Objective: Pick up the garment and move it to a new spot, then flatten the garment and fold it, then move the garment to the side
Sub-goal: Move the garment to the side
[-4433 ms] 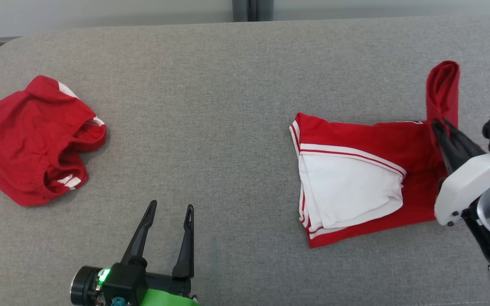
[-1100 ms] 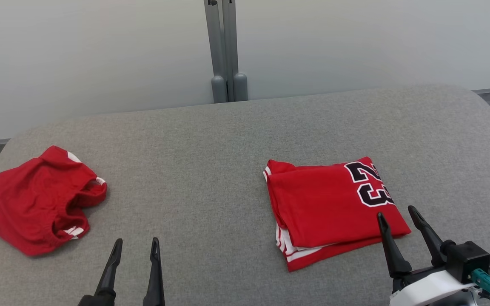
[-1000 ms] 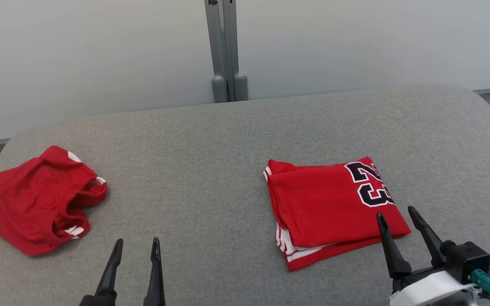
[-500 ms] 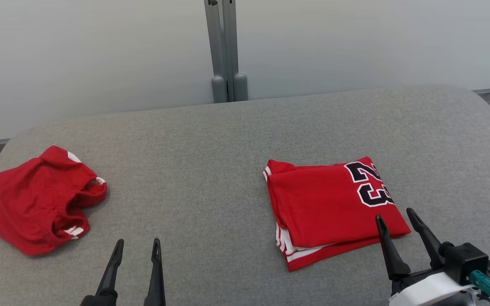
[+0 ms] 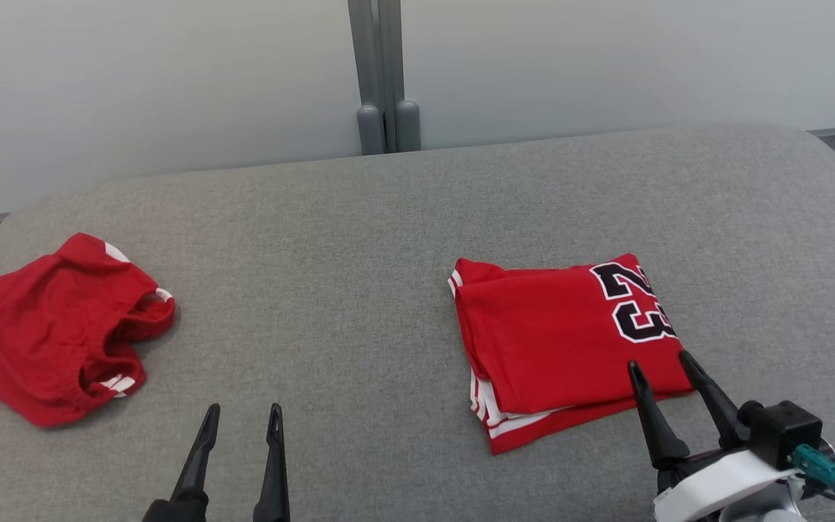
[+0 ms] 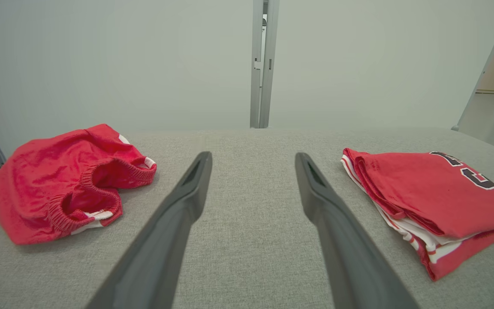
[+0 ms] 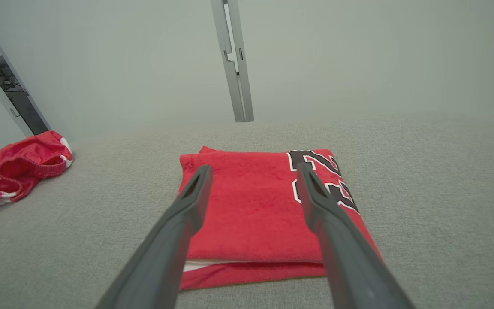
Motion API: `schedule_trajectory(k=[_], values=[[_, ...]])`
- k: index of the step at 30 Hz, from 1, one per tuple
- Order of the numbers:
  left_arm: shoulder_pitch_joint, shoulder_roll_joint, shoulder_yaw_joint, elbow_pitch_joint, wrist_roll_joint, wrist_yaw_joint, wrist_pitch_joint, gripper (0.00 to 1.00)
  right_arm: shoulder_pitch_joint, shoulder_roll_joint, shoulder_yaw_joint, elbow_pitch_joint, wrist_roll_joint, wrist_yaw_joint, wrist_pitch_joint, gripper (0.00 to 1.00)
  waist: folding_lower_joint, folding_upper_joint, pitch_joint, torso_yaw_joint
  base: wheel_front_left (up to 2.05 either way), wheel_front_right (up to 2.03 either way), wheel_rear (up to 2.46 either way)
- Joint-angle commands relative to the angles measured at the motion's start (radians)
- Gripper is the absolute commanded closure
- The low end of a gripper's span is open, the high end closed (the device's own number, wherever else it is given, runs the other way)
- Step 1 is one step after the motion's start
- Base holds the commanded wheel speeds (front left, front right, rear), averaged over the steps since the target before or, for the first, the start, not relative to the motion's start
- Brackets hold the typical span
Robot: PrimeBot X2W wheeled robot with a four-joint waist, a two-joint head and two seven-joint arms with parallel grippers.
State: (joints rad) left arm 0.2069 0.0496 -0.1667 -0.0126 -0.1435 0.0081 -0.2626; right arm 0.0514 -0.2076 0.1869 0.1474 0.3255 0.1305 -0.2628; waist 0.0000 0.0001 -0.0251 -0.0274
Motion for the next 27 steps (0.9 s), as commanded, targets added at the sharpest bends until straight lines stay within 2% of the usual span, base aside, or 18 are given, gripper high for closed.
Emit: schedule_trajectory(k=[1,4,7,11,15,20,27], values=[[-0.019,0.002,-0.004,0.001,-0.009,0.001,-0.003,0.00,-0.037,-0.027,0.016,0.015,0.040,0.000,-0.002,0.00,0.0000,-0.0001,0.021,-0.002,0.00,0.00,0.00],[-0.032,0.002,-0.015,0.003,-0.003,-0.004,-0.003,0.00,-0.088,-0.082,0.054,0.065,0.146,0.000,-0.002,0.00,0.0000,-0.0001,0.044,0.004,0.00,0.00,0.00],[-0.060,0.002,-0.027,-0.002,0.006,-0.008,-0.003,0.00,-0.162,-0.168,0.125,0.120,0.309,0.000,0.006,0.00,0.0000,-0.0001,0.092,0.018,0.00,0.00,0.00],[-0.098,0.002,-0.041,-0.003,0.023,-0.015,-0.003,0.00,-0.250,-0.299,0.190,0.130,0.531,0.000,0.083,0.00,0.0000,-0.0001,0.157,0.039,0.00,0.00,0.00],[-0.131,0.002,-0.053,-0.006,0.016,-0.008,-0.003,0.00,-0.308,-0.402,0.205,0.133,0.701,0.000,0.173,0.00,0.0000,-0.0001,0.212,0.051,0.00,0.00,0.00],[-0.171,0.002,-0.074,-0.005,0.004,0.001,-0.003,0.00,-0.359,-0.479,0.229,0.156,0.802,0.000,0.227,0.00,0.0000,-0.0001,0.269,0.062,0.00,0.00,0.00],[-0.235,0.002,-0.105,-0.005,0.001,0.001,-0.003,0.00,-0.432,-0.531,0.304,0.209,0.809,0.000,0.259,0.00,0.0000,-0.0001,0.351,0.083,0.00,0.00,0.00]])
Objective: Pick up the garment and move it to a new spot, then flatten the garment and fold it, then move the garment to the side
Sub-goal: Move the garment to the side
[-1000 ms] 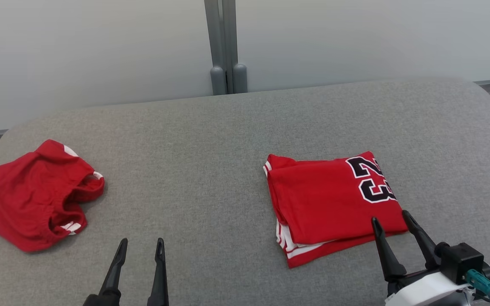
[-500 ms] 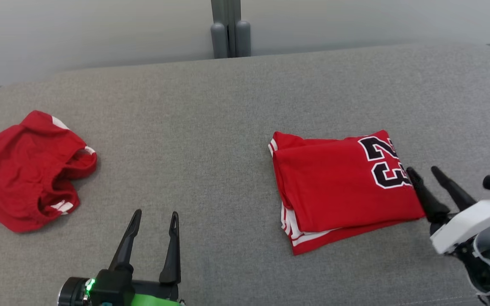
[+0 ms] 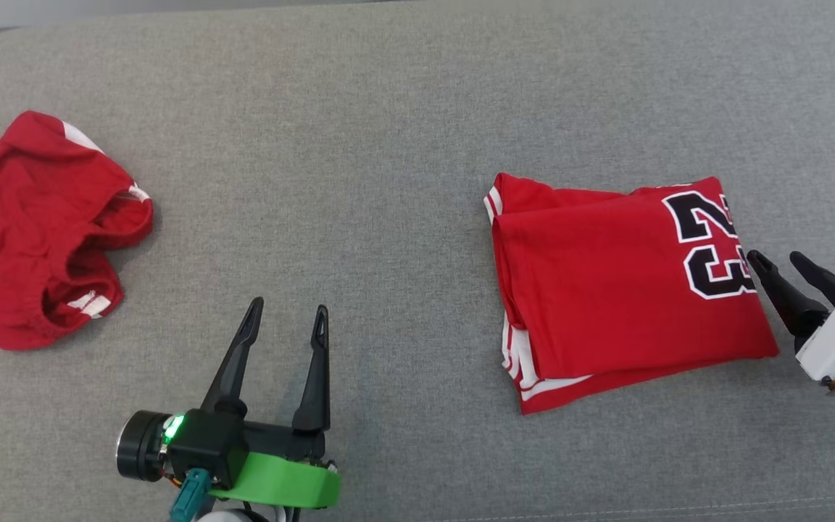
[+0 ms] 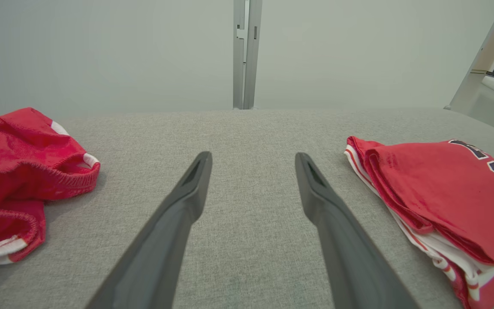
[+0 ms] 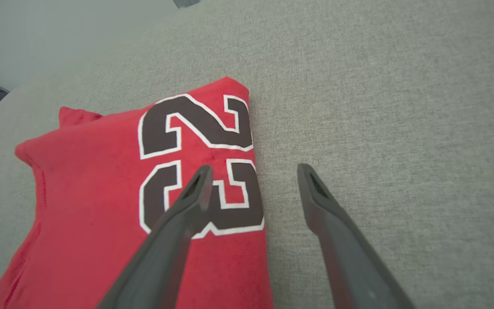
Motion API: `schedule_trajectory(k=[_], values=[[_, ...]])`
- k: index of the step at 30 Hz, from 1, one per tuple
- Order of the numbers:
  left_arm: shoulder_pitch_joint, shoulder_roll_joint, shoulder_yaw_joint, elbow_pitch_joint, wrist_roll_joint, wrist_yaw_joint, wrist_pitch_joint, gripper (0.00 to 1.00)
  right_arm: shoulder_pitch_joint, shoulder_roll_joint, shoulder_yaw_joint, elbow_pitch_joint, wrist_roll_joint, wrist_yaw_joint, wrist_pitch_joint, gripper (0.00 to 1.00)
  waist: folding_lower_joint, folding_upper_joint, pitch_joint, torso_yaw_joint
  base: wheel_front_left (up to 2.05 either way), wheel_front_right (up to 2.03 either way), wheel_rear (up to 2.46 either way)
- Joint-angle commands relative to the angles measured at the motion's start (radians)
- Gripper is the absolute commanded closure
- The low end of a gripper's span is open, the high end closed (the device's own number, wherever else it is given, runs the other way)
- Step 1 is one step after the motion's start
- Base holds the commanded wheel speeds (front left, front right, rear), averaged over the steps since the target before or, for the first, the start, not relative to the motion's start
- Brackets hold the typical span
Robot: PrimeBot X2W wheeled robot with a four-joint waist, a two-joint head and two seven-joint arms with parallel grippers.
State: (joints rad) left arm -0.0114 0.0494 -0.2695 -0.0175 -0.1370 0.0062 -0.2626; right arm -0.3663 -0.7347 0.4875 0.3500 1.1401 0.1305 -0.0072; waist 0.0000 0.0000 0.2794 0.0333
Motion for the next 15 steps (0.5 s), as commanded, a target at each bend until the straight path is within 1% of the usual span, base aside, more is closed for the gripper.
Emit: schedule_trajectory(k=[1,5,9,10,11,13,15], values=[[-0.026,0.002,-0.006,0.003,-0.005,0.002,-0.003,0.00,-0.025,-0.004,0.016,0.014,-0.003,0.000,0.011,0.00,0.0000,0.0000,0.057,0.026,0.00,0.00,0.00],[-0.050,0.002,-0.023,0.010,-0.009,0.003,-0.003,0.00,-0.058,-0.012,0.063,0.047,0.010,0.000,0.031,0.00,0.0000,0.0000,0.079,0.038,0.00,0.00,0.00],[-0.059,0.002,-0.035,0.016,-0.016,0.009,-0.003,0.00,-0.069,0.000,0.117,0.077,0.036,0.000,0.066,0.00,0.0000,0.0000,0.085,0.045,0.00,0.00,0.00],[-0.061,0.002,-0.036,0.019,-0.016,0.012,-0.003,0.00,-0.072,0.002,0.142,0.085,0.043,0.000,0.073,0.17,0.0000,0.0000,0.084,0.047,0.00,0.00,0.00],[-0.061,0.002,-0.035,0.019,-0.016,0.011,-0.003,0.00,-0.074,0.002,0.150,0.086,0.047,0.000,0.069,1.00,0.0000,0.0000,0.083,0.046,0.00,0.00,0.00],[-0.059,0.002,-0.032,0.018,-0.012,0.011,-0.003,0.00,-0.079,-0.013,0.163,0.080,0.050,0.000,0.055,1.00,0.0000,0.0000,0.082,0.044,0.00,0.00,0.00],[-0.059,0.002,-0.030,0.012,-0.005,0.009,-0.003,0.00,-0.098,-0.041,0.169,0.071,0.041,-0.001,0.032,1.00,0.0000,0.0000,0.086,0.038,0.00,0.00,0.00]])
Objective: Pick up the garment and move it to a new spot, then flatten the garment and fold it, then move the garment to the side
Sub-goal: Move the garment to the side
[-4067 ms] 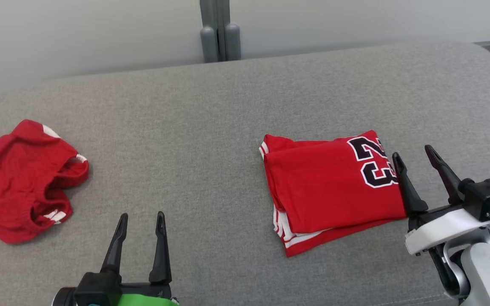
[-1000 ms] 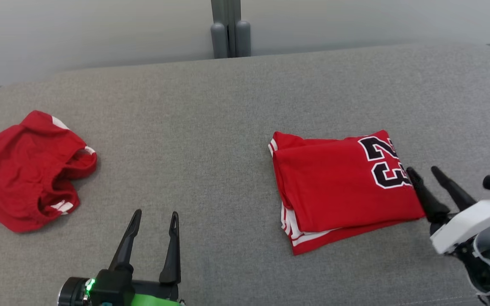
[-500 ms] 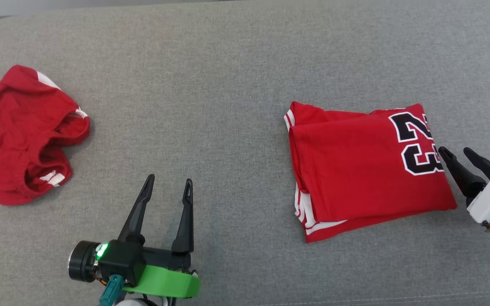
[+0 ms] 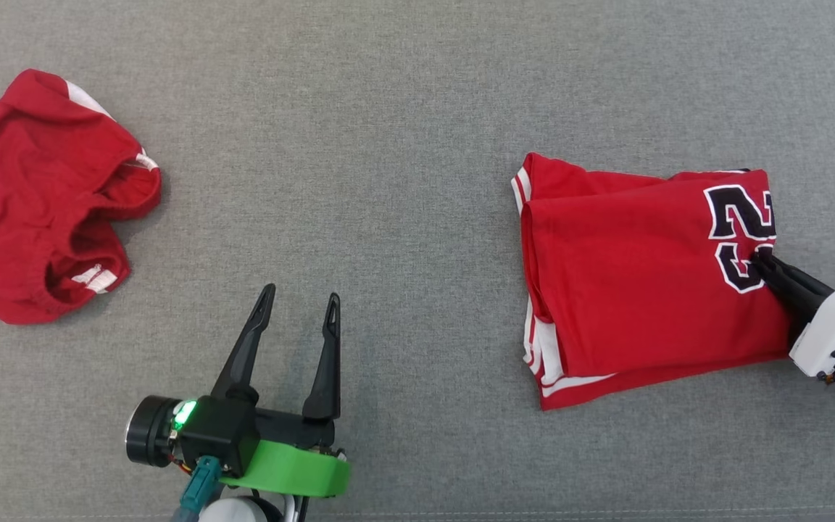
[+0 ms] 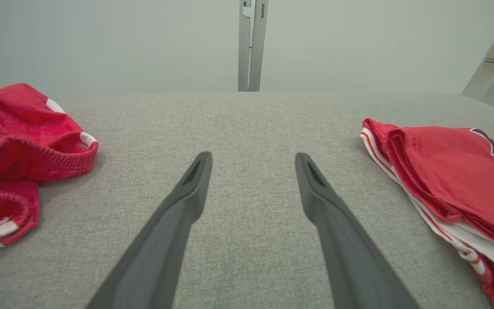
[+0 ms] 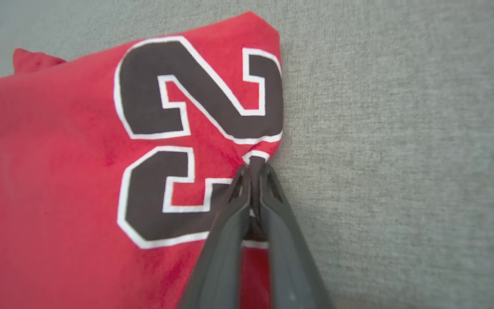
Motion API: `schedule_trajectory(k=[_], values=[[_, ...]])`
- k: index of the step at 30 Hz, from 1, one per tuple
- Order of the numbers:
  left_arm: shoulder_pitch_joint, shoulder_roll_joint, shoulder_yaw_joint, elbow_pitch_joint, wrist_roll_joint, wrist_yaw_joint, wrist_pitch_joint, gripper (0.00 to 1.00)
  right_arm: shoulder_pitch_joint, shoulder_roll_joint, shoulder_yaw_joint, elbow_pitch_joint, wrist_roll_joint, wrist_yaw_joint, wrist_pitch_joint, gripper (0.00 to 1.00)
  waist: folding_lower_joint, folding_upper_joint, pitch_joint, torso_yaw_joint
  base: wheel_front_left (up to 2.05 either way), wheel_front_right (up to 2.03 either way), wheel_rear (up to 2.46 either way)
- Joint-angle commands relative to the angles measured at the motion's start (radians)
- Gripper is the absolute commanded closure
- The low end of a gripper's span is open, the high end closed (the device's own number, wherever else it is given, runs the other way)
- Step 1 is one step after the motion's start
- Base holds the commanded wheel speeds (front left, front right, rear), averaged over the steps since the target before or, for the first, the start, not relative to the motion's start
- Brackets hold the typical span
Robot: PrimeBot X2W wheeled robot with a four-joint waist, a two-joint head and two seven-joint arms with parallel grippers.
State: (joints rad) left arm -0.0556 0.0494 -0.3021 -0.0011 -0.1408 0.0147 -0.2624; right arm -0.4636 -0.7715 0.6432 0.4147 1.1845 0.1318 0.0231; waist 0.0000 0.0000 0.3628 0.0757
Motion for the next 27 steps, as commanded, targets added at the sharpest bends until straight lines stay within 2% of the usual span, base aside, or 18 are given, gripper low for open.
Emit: schedule_trajectory(k=[1,7,12,20,27], values=[[-0.016,0.002,0.003,-0.009,0.004,-0.001,-0.003,0.00,-0.014,-0.016,0.015,0.002,-0.011,-0.002,-0.014,1.00,0.0000,0.0000,0.008,-0.008,0.00,0.00,0.00],[-0.041,0.002,-0.006,-0.055,0.037,-0.015,-0.003,0.00,-0.122,-0.068,0.017,-0.006,-0.061,-0.002,-0.099,1.00,0.0000,0.0000,0.063,-0.042,0.00,0.00,0.00],[-0.080,0.002,-0.014,-0.122,0.075,-0.030,-0.003,0.00,-0.234,-0.111,0.000,0.034,-0.108,-0.002,-0.138,1.00,0.0000,0.0000,0.135,-0.073,0.00,0.00,0.00],[-0.147,0.004,-0.047,-0.247,0.095,-0.065,-0.002,0.00,-0.390,-0.193,-0.087,0.172,-0.164,-0.002,-0.197,1.00,0.0000,0.0000,0.287,-0.114,0.00,0.00,0.00],[-0.201,0.018,-0.051,-0.311,0.128,-0.080,-0.002,0.00,-0.480,-0.221,-0.195,0.305,-0.186,-0.002,-0.238,1.00,0.0000,0.0000,0.390,-0.134,0.00,0.00,0.00]])
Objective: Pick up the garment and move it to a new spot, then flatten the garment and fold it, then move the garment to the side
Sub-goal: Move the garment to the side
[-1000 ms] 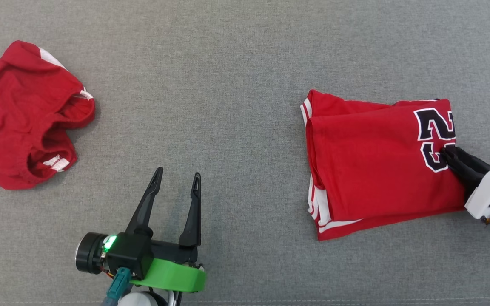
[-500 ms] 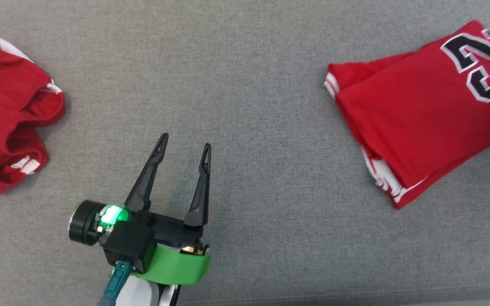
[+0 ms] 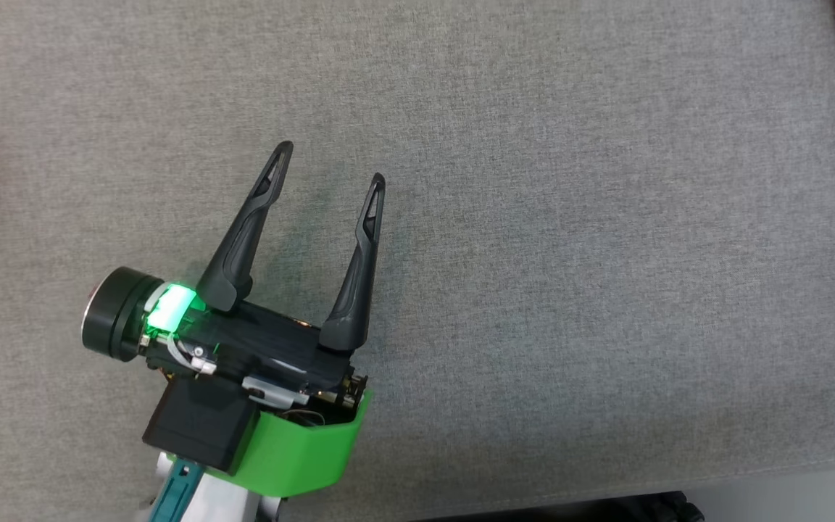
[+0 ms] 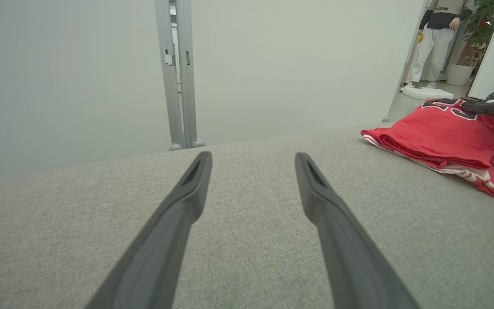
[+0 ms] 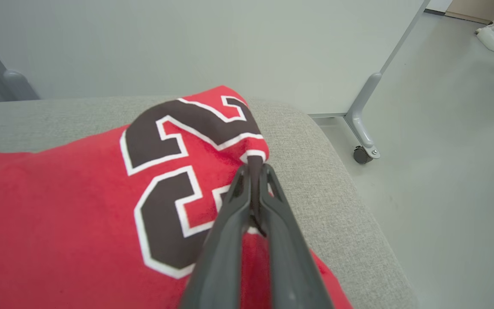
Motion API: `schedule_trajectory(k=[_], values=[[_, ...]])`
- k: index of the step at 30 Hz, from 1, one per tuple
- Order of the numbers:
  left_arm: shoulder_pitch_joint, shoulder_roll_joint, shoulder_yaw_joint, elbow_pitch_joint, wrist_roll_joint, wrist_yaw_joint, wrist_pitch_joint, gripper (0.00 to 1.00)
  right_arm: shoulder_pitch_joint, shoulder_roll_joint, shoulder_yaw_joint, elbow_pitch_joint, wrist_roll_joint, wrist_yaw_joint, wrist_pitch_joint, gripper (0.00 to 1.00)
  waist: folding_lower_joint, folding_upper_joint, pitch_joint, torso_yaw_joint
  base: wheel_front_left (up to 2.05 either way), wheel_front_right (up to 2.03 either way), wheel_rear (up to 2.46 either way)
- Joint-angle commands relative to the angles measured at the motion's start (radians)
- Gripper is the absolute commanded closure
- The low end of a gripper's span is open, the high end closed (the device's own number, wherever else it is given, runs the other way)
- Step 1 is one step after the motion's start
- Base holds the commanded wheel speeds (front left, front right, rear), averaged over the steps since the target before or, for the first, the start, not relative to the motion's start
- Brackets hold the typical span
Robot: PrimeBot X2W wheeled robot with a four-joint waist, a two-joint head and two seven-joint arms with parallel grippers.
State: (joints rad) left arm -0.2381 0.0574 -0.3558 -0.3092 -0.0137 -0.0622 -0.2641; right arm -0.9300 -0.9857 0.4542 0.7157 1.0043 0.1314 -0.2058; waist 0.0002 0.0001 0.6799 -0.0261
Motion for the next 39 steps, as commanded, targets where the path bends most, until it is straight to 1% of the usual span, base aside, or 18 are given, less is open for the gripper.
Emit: schedule_trajectory(k=[1,8,11,12,13,15,16,18,21,24,25,26,27,29,31,35,39], values=[[-0.022,0.012,0.002,-0.008,0.007,-0.004,0.000,0.00,-0.023,-0.011,-0.018,0.019,-0.007,-0.001,-0.010,1.00,-0.0002,-0.0001,0.083,-0.034,0.00,0.00,0.00],[-0.030,0.026,-0.002,-0.017,0.015,-0.007,0.000,0.00,-0.055,-0.050,-0.079,0.120,-0.013,-0.002,-0.020,1.00,-0.0002,-0.0001,0.120,-0.032,0.00,0.00,0.00],[-0.036,0.029,-0.003,-0.012,0.011,-0.008,0.000,0.00,-0.070,-0.060,-0.096,0.169,-0.043,-0.002,-0.034,1.00,-0.0002,-0.0001,0.120,-0.026,0.00,0.00,0.00],[-0.039,0.029,-0.006,-0.008,0.012,-0.009,0.000,0.00,-0.077,-0.062,-0.100,0.183,-0.062,-0.002,-0.041,0.16,-0.0002,-0.0001,0.116,-0.022,0.00,0.00,0.00],[-0.043,0.028,-0.010,-0.004,0.013,-0.008,0.000,0.00,-0.092,-0.058,-0.106,0.196,-0.092,-0.001,-0.050,0.00,-0.0002,-0.0001,0.108,-0.017,0.00,0.00,0.00],[-0.046,0.024,-0.014,0.001,0.009,-0.003,0.000,0.00,-0.114,-0.039,-0.125,0.204,-0.156,-0.001,-0.059,0.00,-0.0002,-0.0001,0.086,-0.010,0.00,0.00,0.00],[-0.045,0.022,-0.014,0.004,0.006,0.002,0.000,0.00,-0.133,-0.032,-0.145,0.183,-0.200,-0.001,-0.060,0.00,-0.0002,-0.0001,0.073,-0.006,0.00,0.00,0.00],[-0.039,0.018,-0.015,0.010,-0.002,0.010,0.000,0.00,-0.130,0.009,-0.195,0.138,-0.295,-0.001,-0.059,0.00,-0.0002,-0.0001,0.039,0.003,0.00,0.00,0.00],[-0.012,0.013,-0.012,0.031,-0.018,0.021,0.000,0.00,-0.044,0.123,-0.258,0.042,-0.423,-0.001,-0.059,0.00,-0.0002,-0.0001,-0.042,0.016,0.00,0.00,0.00],[0.025,0.009,-0.003,0.051,-0.033,0.033,0.000,0.00,0.045,0.229,-0.293,-0.057,-0.504,-0.001,-0.059,0.00,-0.0002,-0.0001,-0.126,0.026,0.00,0.00,0.00],[0.039,0.007,0.004,0.060,-0.046,0.038,0.000,0.00,0.089,0.280,-0.305,-0.092,-0.524,-0.001,-0.059,0.00,-0.0002,-0.0001,-0.159,0.028,0.00,0.00,0.00],[0.054,0.006,0.011,0.071,-0.056,0.042,0.000,0.00,0.126,0.315,-0.319,-0.123,-0.546,-0.001,-0.059,0.00,-0.0002,-0.0001,-0.188,0.030,0.00,0.00,0.00],[0.072,0.005,0.019,0.082,-0.067,0.047,0.000,0.00,0.176,0.362,-0.315,-0.159,-0.560,-0.001,-0.059,0.00,-0.0002,-0.0001,-0.220,0.031,0.00,0.00,0.00],[0.101,0.004,0.042,0.108,-0.093,0.055,0.000,0.00,0.244,0.430,-0.342,-0.214,-0.585,-0.001,-0.059,0.00,-0.0002,-0.0001,-0.279,0.035,0.00,0.00,0.00],[0.119,0.000,0.065,0.114,-0.100,0.064,0.000,0.00,0.312,0.489,-0.356,-0.258,-0.609,-0.001,-0.059,0.00,-0.0002,-0.0001,-0.328,0.041,0.00,0.00,0.00],[0.163,-0.004,0.096,0.169,-0.134,0.072,0.000,0.00,0.438,0.597,-0.385,-0.337,-0.663,-0.001,-0.059,0.00,-0.0002,-0.0001,-0.429,0.053,0.00,0.00,0.00],[0.207,-0.006,0.125,0.241,-0.162,0.080,0.000,0.00,0.560,0.688,-0.400,-0.422,-0.698,-0.001,-0.059,0.00,-0.0002,-0.0001,-0.514,0.055,0.00,0.00,0.00]])
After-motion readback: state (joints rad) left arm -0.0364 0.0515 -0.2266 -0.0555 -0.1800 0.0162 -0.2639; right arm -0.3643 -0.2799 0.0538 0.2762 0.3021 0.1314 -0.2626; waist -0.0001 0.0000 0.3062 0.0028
